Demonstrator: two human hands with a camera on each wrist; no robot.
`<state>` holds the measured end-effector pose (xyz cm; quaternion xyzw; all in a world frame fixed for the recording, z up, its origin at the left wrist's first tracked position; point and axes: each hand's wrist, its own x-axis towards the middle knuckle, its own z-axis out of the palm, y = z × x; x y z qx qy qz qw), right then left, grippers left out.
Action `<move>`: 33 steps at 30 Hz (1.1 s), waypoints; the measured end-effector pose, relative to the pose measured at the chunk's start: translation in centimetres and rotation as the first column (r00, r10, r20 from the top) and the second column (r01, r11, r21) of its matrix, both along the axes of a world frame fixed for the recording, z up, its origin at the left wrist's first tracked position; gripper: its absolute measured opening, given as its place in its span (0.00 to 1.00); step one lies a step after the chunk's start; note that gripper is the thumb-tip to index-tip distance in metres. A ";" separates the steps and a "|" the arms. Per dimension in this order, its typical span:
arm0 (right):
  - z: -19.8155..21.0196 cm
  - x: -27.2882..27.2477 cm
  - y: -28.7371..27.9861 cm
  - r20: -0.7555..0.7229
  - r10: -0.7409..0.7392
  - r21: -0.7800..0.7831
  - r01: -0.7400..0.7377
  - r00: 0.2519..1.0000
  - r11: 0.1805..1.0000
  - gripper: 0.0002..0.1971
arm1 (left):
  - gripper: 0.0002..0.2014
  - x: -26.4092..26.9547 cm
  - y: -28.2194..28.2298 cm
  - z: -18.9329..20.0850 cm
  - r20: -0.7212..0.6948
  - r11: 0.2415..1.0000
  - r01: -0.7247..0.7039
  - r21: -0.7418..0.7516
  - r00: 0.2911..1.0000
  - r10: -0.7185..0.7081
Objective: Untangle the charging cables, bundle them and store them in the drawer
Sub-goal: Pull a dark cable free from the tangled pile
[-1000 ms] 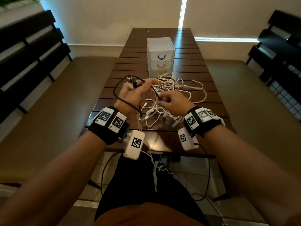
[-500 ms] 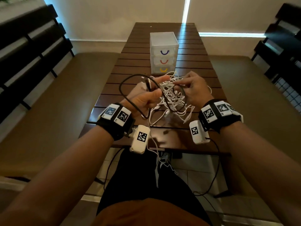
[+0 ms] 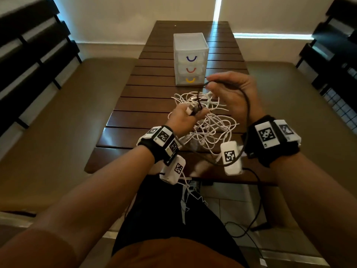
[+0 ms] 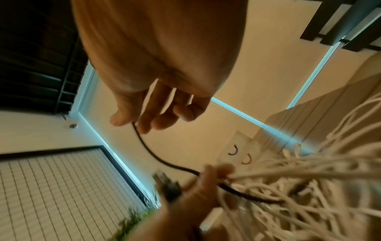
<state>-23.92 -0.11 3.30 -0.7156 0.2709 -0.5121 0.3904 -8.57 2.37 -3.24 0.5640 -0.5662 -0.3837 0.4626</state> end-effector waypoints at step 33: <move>-3.3 1.9 -1.5 -0.409 0.085 0.036 -0.077 0.908 0.996 0.06 | 0.14 2.7 2.1 0.8 -0.079 0.987 -0.021 -0.161 0.997 0.008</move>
